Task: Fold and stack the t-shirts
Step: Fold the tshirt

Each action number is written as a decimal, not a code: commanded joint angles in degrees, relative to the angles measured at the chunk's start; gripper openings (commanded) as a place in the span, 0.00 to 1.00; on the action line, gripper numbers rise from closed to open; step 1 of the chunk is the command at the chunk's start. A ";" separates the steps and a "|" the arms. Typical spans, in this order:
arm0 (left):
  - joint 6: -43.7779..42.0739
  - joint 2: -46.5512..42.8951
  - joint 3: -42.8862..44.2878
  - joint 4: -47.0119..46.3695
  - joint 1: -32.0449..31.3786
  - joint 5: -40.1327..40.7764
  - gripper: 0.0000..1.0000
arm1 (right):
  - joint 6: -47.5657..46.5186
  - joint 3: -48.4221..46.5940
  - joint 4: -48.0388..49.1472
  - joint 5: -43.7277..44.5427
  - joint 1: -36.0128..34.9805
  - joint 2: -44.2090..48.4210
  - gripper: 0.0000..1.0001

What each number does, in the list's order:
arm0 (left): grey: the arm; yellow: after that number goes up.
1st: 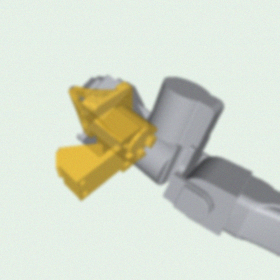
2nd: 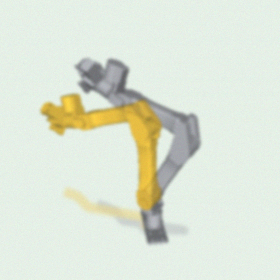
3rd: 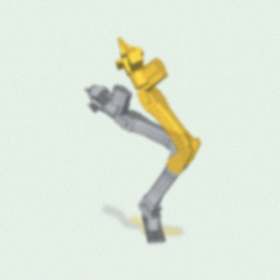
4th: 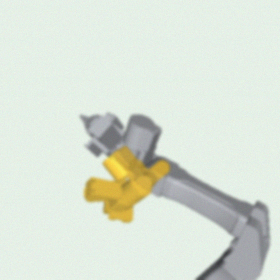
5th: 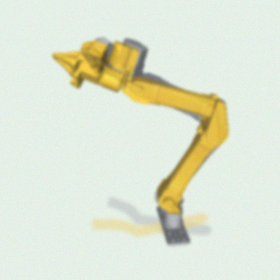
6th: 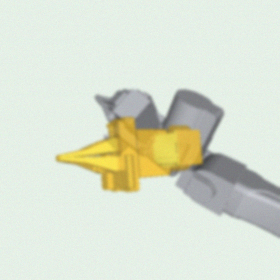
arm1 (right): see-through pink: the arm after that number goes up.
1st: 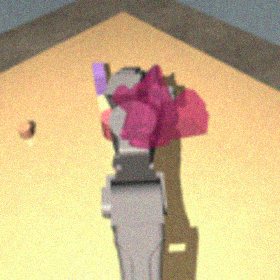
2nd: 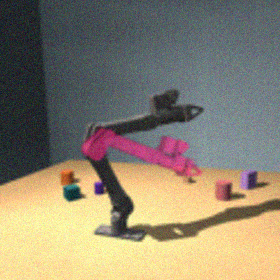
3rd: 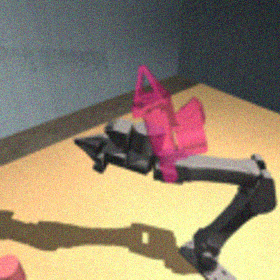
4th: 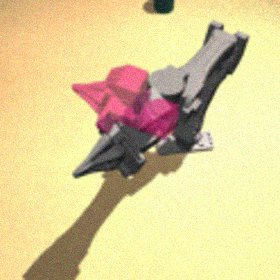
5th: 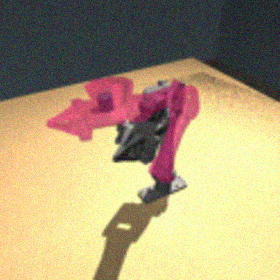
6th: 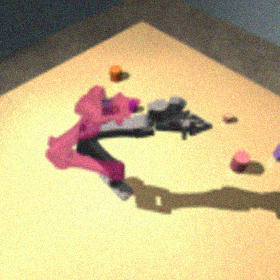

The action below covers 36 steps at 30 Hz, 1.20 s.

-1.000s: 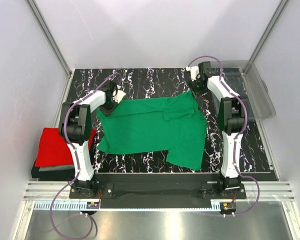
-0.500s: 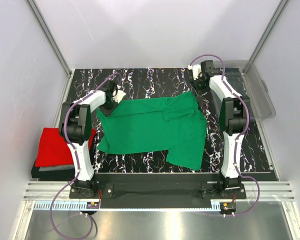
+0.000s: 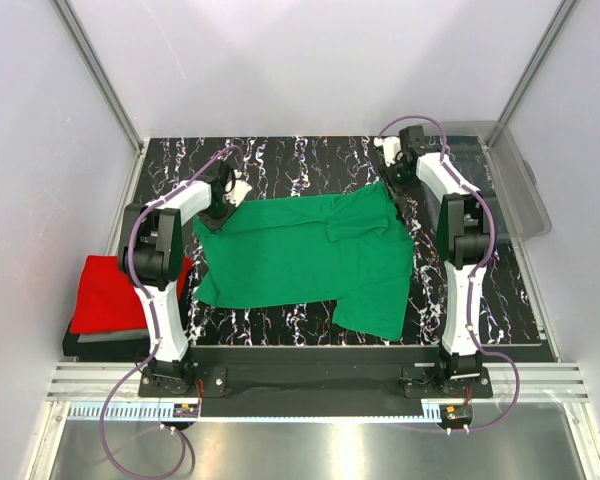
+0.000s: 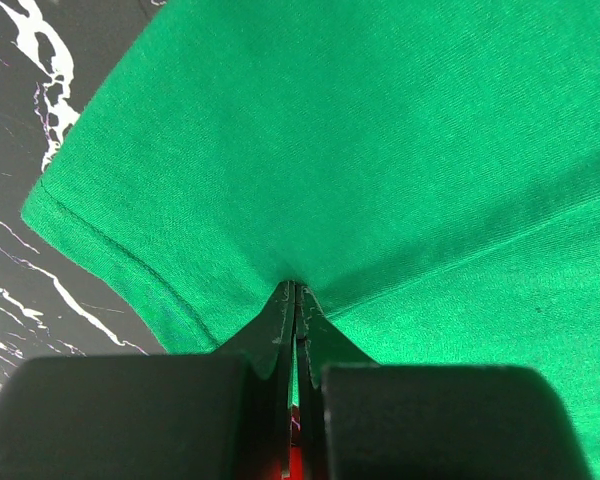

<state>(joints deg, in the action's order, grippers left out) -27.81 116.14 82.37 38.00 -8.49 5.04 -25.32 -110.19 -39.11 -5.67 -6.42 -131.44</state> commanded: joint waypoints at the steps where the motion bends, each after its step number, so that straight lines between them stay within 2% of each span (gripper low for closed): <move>1: -0.49 0.93 1.48 -0.12 0.14 1.29 0.00 | -1.13 -0.55 -2.11 -2.75 0.09 -0.93 0.43; 7: -0.49 1.72 2.62 -0.03 0.14 1.29 0.00 | -2.36 -1.60 -4.21 -2.34 -0.53 -2.94 0.44; 14: -1.54 3.65 6.22 0.06 0.32 4.19 0.00 | -1.75 -8.28 -4.66 8.82 -0.88 -7.69 0.43; 19: -0.75 6.55 12.37 -0.03 0.32 6.56 0.00 | -2.89 -11.80 -1.23 16.11 -1.14 -8.92 0.44; 27: 0.91 7.88 19.66 -0.12 -0.65 6.56 0.00 | -3.59 -14.34 1.66 18.85 -1.94 -7.61 0.45; 33: 1.00 8.23 20.90 0.06 -0.74 7.27 0.00 | -4.74 -15.84 2.11 20.35 -2.29 -8.31 0.45; 36: 0.92 5.69 20.03 0.06 -1.09 7.09 0.00 | -4.56 -14.53 2.02 20.26 -2.20 -4.99 0.45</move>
<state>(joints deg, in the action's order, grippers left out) -27.51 124.70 101.23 38.96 -9.21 10.98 -28.93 -123.46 -38.52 12.56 -8.32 -140.00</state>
